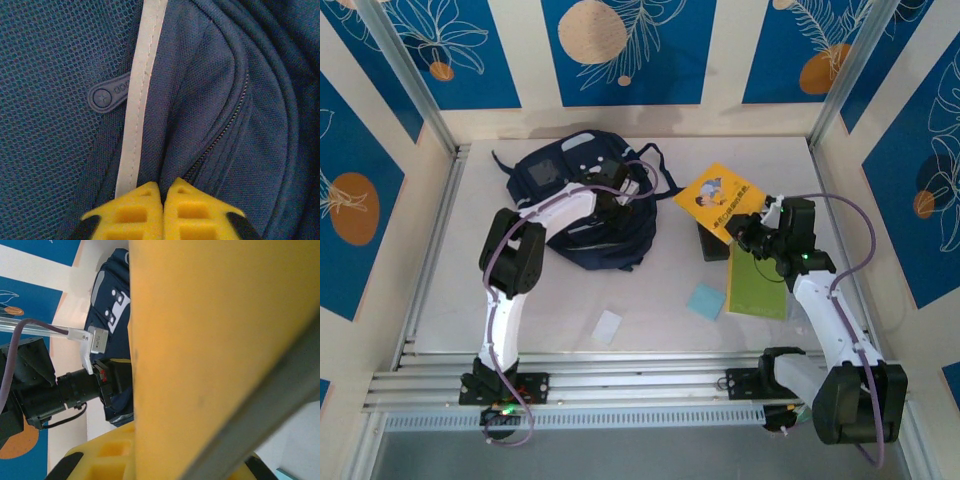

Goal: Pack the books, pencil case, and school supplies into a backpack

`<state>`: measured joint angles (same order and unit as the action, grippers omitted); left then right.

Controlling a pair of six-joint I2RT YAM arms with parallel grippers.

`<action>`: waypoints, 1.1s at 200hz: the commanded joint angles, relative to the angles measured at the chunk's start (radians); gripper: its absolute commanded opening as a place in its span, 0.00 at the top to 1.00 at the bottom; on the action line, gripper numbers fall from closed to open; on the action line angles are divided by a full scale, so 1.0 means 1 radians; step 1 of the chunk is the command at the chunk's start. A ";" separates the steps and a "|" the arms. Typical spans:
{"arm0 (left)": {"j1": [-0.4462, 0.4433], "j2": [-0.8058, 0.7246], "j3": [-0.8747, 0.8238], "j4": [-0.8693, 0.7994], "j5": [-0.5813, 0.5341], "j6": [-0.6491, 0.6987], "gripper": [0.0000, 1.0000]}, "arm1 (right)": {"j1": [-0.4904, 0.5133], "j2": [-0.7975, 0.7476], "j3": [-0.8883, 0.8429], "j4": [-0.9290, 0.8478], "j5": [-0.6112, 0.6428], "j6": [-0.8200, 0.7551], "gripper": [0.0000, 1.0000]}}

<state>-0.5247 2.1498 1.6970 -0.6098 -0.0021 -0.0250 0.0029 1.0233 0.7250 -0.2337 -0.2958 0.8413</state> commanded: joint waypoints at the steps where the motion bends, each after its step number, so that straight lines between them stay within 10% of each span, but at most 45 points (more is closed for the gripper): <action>1: 0.018 0.008 0.004 -0.127 0.019 -0.017 1.00 | -0.006 -0.034 0.026 0.019 -0.014 -0.045 1.00; 220: 0.117 -0.118 0.461 -0.289 0.277 -0.101 1.00 | 0.158 -0.053 -0.060 0.155 -0.018 0.068 1.00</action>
<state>-0.4198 2.0476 2.1002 -0.9318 0.2039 -0.0879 0.1173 0.9726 0.6380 -0.2203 -0.2943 0.8753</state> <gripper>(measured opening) 0.051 0.150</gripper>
